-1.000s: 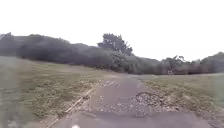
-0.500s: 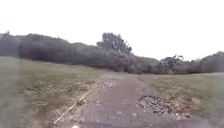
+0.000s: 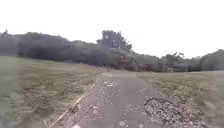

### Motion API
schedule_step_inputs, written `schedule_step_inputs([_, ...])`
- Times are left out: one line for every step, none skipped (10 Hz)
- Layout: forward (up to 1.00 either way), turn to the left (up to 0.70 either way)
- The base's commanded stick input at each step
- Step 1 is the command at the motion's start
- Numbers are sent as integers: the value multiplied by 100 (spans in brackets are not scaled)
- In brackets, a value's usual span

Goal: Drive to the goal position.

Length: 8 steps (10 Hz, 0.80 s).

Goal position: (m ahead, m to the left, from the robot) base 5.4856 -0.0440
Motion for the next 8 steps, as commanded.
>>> schedule_step_inputs([60, -9])
schedule_step_inputs([60, -15])
schedule_step_inputs([60, -15])
schedule_step_inputs([60, -15])
schedule_step_inputs([60, -15])
schedule_step_inputs([60, -15])
schedule_step_inputs([60, -15])
schedule_step_inputs([60, -15])
